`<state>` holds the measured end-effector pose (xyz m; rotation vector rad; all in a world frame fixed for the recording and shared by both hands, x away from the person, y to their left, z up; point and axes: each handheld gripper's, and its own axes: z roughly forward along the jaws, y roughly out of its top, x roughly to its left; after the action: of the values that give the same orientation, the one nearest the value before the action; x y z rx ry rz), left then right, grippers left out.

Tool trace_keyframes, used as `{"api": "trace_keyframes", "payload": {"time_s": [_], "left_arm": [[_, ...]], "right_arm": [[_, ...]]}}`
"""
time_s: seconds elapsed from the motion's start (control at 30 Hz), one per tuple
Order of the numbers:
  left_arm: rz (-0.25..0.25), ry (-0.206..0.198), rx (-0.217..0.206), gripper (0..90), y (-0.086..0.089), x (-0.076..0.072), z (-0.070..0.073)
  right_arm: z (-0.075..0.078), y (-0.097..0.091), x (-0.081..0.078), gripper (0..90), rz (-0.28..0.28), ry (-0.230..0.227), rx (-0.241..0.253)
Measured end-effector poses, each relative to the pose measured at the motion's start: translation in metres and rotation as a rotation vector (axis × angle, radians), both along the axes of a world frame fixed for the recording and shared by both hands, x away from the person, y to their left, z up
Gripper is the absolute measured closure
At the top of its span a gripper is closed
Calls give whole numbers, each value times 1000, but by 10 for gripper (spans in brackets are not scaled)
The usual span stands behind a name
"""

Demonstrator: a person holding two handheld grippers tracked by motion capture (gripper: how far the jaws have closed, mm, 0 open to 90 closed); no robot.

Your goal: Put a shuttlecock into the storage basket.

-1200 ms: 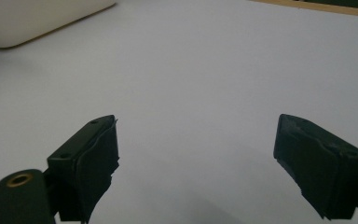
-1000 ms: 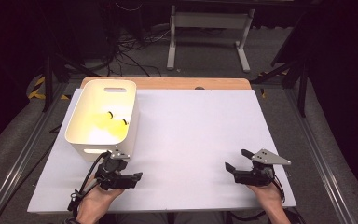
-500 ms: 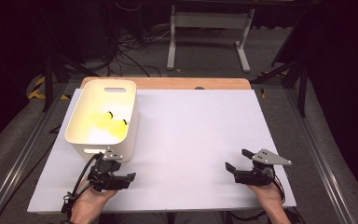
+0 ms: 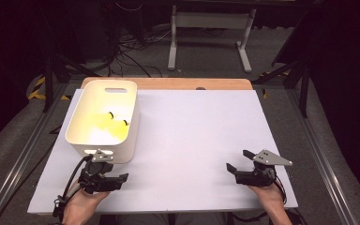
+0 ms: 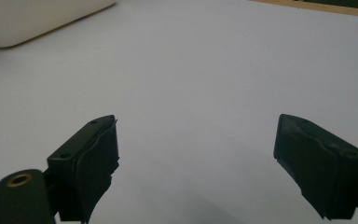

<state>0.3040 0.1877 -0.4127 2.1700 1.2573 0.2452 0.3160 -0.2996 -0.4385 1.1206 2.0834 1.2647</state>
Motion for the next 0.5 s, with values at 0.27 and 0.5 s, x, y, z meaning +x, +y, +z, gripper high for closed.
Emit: {"api": "trace_keyframes", "payload": {"time_s": [0.27,0.5], "left_arm": [[31,-16,-11,332,12,-3,0],[43,-29,-28,330,21,-3,-1]], "right_arm": [[0,0,0,142,2,-1,-4],[0,0,0,141,3,-2,-5]]}}
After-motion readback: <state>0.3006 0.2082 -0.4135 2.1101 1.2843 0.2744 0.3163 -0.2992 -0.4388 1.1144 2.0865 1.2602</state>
